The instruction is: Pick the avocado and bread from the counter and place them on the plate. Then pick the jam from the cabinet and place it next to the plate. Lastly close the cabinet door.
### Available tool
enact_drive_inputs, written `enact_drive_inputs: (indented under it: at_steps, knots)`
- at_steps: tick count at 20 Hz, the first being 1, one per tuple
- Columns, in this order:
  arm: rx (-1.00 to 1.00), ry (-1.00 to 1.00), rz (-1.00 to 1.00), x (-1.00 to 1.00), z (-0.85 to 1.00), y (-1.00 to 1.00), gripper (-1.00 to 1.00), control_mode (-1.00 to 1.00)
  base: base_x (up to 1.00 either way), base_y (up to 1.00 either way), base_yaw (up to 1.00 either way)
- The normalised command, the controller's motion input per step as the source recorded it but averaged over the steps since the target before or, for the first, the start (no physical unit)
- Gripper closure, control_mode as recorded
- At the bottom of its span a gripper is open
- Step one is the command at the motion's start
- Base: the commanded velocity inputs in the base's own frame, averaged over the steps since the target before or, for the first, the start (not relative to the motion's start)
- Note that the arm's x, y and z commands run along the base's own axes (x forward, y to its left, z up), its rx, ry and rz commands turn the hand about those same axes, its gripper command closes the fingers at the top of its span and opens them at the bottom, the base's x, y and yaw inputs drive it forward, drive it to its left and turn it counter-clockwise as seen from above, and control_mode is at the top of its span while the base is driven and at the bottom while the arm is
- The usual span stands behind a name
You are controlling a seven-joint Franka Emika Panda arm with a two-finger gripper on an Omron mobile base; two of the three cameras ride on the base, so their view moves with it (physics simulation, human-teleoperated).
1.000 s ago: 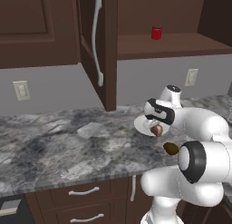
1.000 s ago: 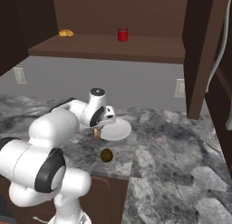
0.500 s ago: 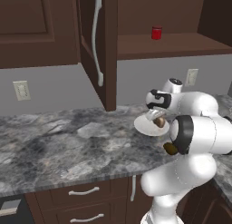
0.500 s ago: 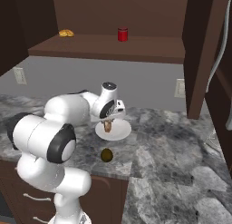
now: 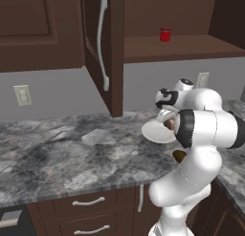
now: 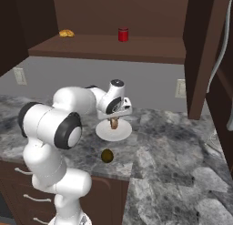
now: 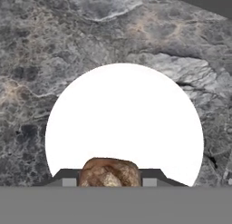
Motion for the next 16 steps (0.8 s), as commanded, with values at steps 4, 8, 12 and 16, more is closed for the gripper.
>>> enact_drive_inputs:
  at_steps: [4, 8, 12, 16]
  knots:
    - [-0.03, 0.0, 0.03, 0.02, -0.24, 0.0, 1.0, -1.0, 0.0, 0.0, 0.0]
    - [-0.03, 0.0, 0.03, 0.04, -0.23, -0.02, 1.0, -1.0, 0.0, 0.0, 0.0]
    - [0.0, 0.0, 0.03, 0.09, -0.12, -0.07, 1.0, -1.0, 0.0, 0.0, 0.0]
    - [0.0, 0.0, 0.02, 0.11, -0.11, -0.07, 1.0, -1.0, 0.0, 0.0, 0.0]
